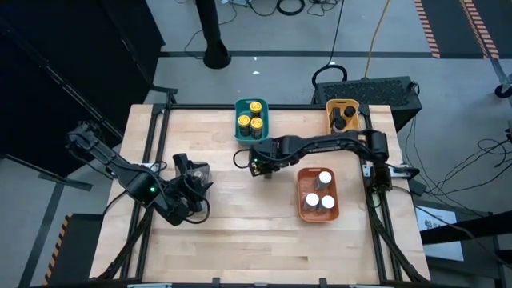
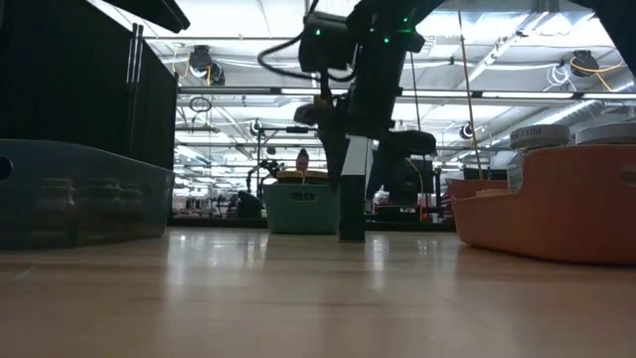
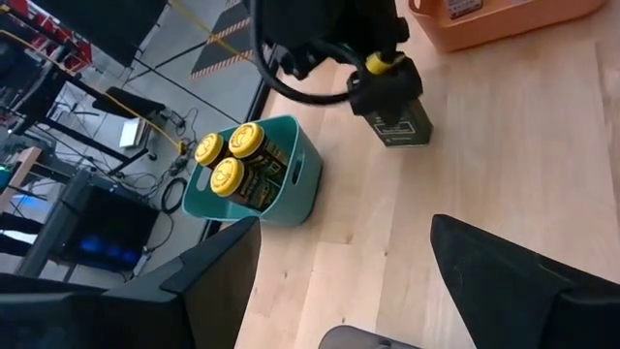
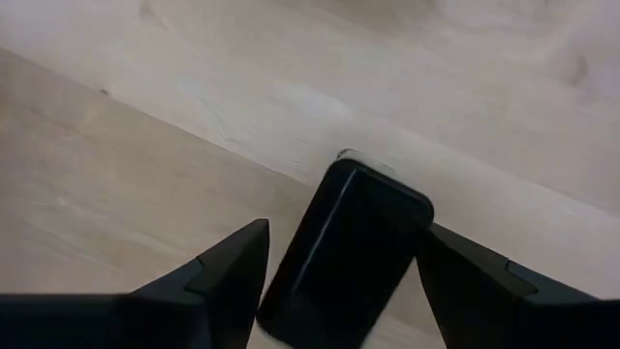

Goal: Sort spices by type
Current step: Put the black seasoning can into the yellow bin

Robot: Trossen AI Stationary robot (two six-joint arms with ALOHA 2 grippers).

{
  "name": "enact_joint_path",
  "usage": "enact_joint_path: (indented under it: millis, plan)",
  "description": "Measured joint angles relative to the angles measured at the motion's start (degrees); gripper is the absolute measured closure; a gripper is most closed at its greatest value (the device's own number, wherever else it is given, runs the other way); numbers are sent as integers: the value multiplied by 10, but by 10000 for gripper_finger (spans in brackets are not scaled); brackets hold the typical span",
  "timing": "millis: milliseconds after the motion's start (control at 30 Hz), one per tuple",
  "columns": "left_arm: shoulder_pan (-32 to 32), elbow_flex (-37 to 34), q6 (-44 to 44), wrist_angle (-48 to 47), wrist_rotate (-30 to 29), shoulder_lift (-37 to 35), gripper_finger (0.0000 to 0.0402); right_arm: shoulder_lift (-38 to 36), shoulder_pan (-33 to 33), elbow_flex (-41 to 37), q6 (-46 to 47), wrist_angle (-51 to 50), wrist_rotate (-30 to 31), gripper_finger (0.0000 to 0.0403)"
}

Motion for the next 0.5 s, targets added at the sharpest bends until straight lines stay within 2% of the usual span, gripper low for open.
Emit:
enact_joint_path:
  millis: [133,333,500]
  plan:
    - [0,0,-12,1,0,0,93,6,0,0,0,-1,0,195]
    - [0,0,-15,1,0,0,93,6,3,0,-13,0,-1,300]
    - [0,0,-26,1,0,0,93,6,7,0,-28,0,-2,304]
